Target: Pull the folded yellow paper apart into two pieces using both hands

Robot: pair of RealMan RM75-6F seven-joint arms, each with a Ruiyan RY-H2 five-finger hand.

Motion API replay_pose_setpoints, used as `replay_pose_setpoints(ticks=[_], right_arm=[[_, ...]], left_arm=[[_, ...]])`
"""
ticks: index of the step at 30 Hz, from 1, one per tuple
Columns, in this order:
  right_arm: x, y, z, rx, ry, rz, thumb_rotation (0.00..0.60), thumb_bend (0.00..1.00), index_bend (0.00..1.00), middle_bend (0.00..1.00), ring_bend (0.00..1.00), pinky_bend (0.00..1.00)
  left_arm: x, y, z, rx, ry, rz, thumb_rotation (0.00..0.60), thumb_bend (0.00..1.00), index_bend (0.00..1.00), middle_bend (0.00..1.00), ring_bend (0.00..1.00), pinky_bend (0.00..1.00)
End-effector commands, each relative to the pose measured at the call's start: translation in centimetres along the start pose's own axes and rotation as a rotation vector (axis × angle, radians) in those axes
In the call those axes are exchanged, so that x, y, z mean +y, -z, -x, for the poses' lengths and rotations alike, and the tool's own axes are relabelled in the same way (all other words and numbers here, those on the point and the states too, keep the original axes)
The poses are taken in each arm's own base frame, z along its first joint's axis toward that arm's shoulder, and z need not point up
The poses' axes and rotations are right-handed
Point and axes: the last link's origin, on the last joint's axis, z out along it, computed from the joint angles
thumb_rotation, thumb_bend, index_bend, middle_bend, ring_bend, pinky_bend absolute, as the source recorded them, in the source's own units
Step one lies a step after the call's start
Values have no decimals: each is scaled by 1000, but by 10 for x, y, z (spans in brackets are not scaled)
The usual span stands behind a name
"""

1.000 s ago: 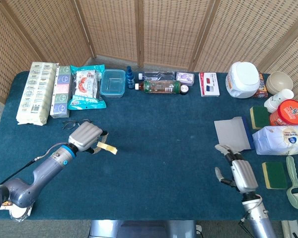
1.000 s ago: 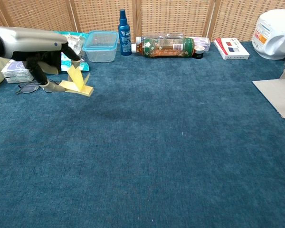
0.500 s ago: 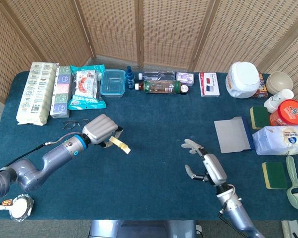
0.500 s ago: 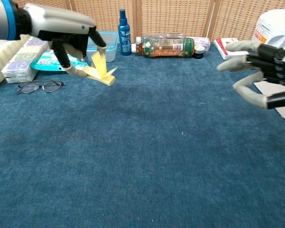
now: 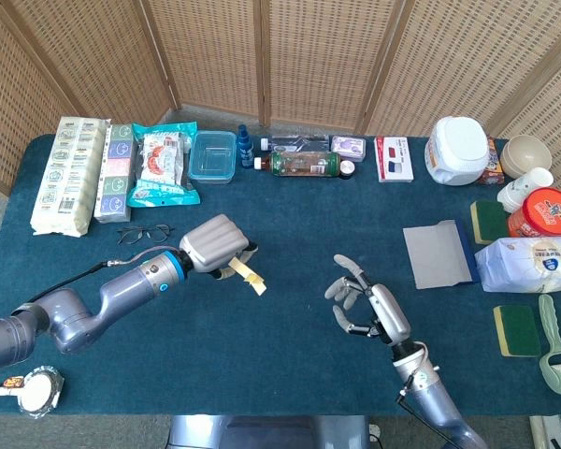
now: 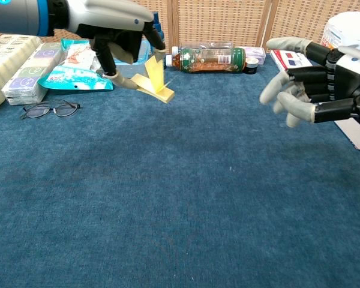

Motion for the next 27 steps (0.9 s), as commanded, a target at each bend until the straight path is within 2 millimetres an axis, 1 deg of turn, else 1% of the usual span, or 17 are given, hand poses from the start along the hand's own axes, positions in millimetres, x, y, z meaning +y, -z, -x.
replay_pose_setpoints(ticks=[1, 3, 5, 8, 12, 17, 27], right_arm=[[5, -3, -1, 6, 11, 7, 600, 460, 115, 794, 820, 832], [7, -5, -3, 17, 8, 12, 600, 435, 150, 893, 905, 901], [10, -6, -3, 14, 5, 17, 600, 412, 163, 944, 949, 928], [15, -6, -1, -18, -3, 26, 600, 389, 193, 986, 987, 944], [19, -9, 3, -11, 3, 24, 600, 387, 277, 999, 999, 958], [17, -13, 6, 24, -3, 2, 600, 387, 358, 1000, 1000, 970], [8, -21, 17, 31, -35, -34, 600, 387, 380, 1000, 1000, 976]], left_arm=[[6, -3, -1, -5, -4, 19, 600, 351, 651, 1000, 1000, 1000], [8, -5, -1, -10, -9, 27, 600, 351, 651, 1000, 1000, 1000], [10, -6, -2, -13, -12, 32, 600, 351, 651, 1000, 1000, 1000], [12, -7, -3, -16, -14, 36, 600, 351, 651, 1000, 1000, 1000], [14, -9, -6, -21, -11, 39, 600, 351, 651, 1000, 1000, 1000], [17, -10, -7, -31, -14, 47, 600, 351, 651, 1000, 1000, 1000], [28, -14, -8, -42, -10, 67, 600, 351, 651, 1000, 1000, 1000]])
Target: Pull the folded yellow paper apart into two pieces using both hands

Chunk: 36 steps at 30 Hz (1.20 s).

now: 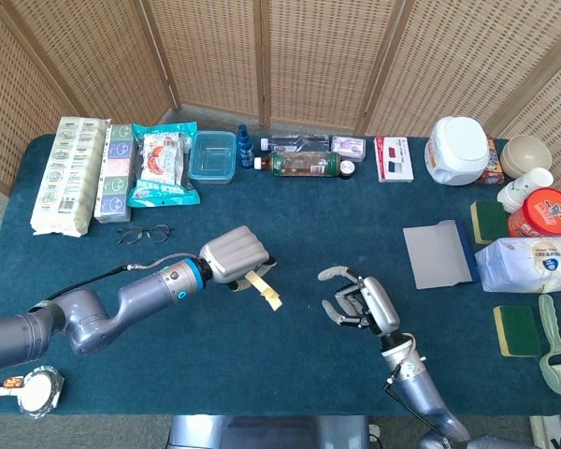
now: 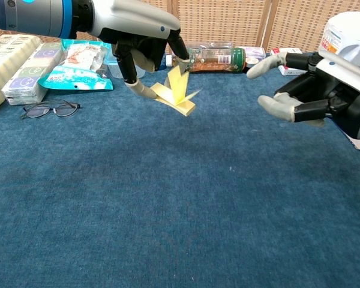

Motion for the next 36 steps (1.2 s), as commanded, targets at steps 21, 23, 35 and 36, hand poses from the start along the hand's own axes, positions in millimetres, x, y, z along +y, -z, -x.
replay_pose_setpoints(ticks=[21, 23, 35, 36], right_arm=[[-24, -12, 34, -108, -28, -47, 600, 387, 336, 1000, 1000, 976], [-26, -14, 37, -116, -31, -50, 600, 387, 334, 1000, 1000, 976], [-35, -19, 48, -152, -16, -63, 600, 387, 330, 1000, 1000, 976], [-35, -19, 48, -153, -16, -62, 600, 387, 330, 1000, 1000, 976]], left_arm=[[9, -10, 2, -4, 25, 9, 600, 351, 651, 1000, 1000, 1000], [10, -11, 3, -7, 25, 11, 600, 351, 651, 1000, 1000, 1000], [13, -15, 0, 2, 39, 16, 600, 351, 651, 1000, 1000, 1000], [13, -15, 0, 2, 39, 16, 600, 351, 651, 1000, 1000, 1000]])
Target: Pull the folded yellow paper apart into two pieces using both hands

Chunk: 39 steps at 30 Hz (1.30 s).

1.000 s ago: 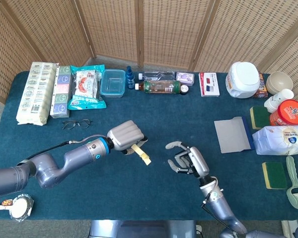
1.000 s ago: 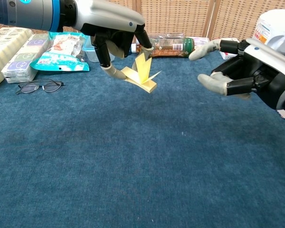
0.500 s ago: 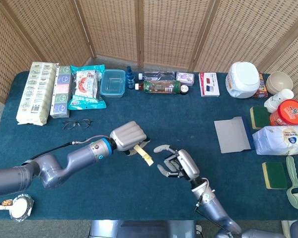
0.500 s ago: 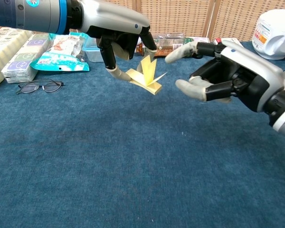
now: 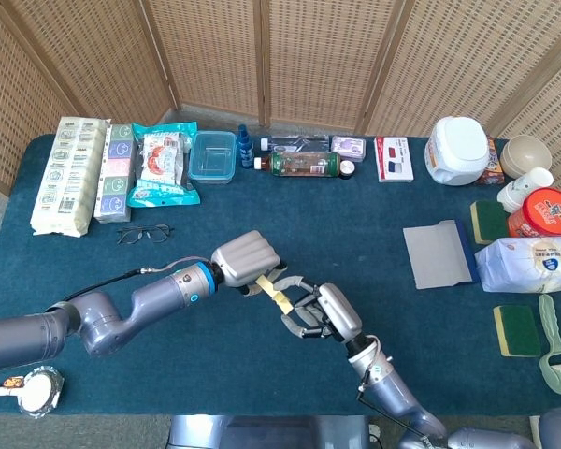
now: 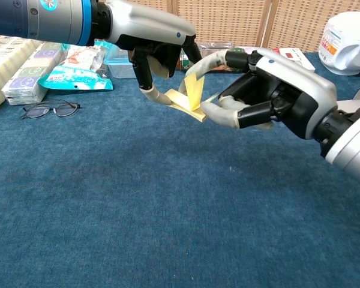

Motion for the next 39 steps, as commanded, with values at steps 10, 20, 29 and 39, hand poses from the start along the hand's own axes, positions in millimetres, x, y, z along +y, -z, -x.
replay_pose_setpoints(ticks=[10, 20, 29, 39], right_arm=[[0, 0, 3, -3, 3, 8, 600, 387, 330, 1000, 1000, 976], [3, 0, 2, -4, 4, 16, 600, 387, 331, 1000, 1000, 976], [0, -4, 4, -13, 3, 8, 600, 388, 334, 1000, 1000, 976], [2, -5, 2, -11, 5, 15, 600, 416, 341, 1000, 1000, 976]], left_arm=[[0, -1, 0, 1, 3, 1, 600, 351, 651, 1000, 1000, 1000], [-4, 2, -1, 8, 8, -7, 600, 351, 651, 1000, 1000, 1000], [-2, 2, 2, 0, 11, 2, 600, 351, 650, 1000, 1000, 1000], [-4, 3, 2, 1, 16, 1, 600, 351, 650, 1000, 1000, 1000]])
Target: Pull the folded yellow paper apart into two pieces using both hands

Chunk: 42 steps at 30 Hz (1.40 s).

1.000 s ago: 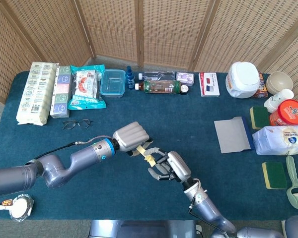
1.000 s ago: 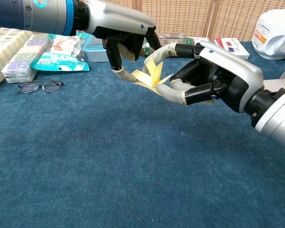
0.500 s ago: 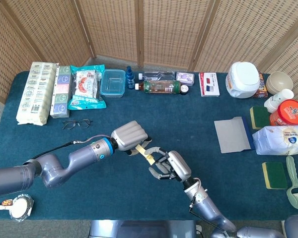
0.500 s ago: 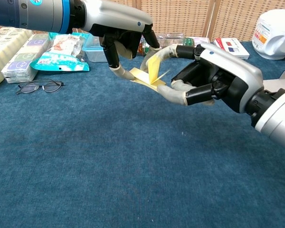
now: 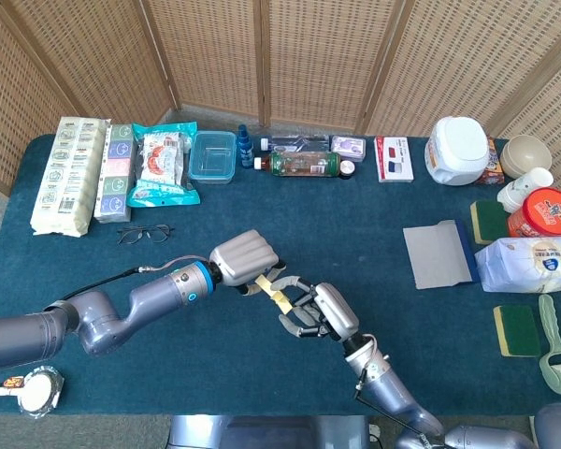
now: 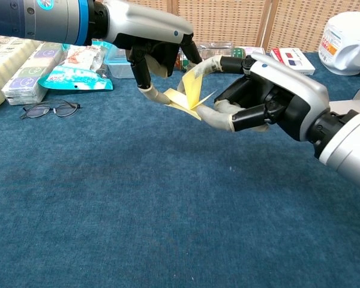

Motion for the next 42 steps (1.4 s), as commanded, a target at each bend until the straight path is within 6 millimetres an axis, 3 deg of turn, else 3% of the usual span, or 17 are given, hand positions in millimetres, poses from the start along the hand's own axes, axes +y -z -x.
replay_pose_setpoints(ticks=[1, 31, 42], right_arm=[[0, -1, 0, -2, 0, -1, 600, 423, 342, 1000, 1000, 976], [-1, -6, 6, 0, 0, -1, 600, 462, 535, 1000, 1000, 976], [-1, -7, 5, 6, -1, 3, 600, 461, 537, 1000, 1000, 976]], left_arm=[[0, 0, 0, -2, 0, 0, 600, 351, 650, 1000, 1000, 1000], [-2, 1, 5, -11, 4, 2, 600, 351, 648, 1000, 1000, 1000], [-2, 2, 7, -15, 3, 4, 600, 351, 648, 1000, 1000, 1000]])
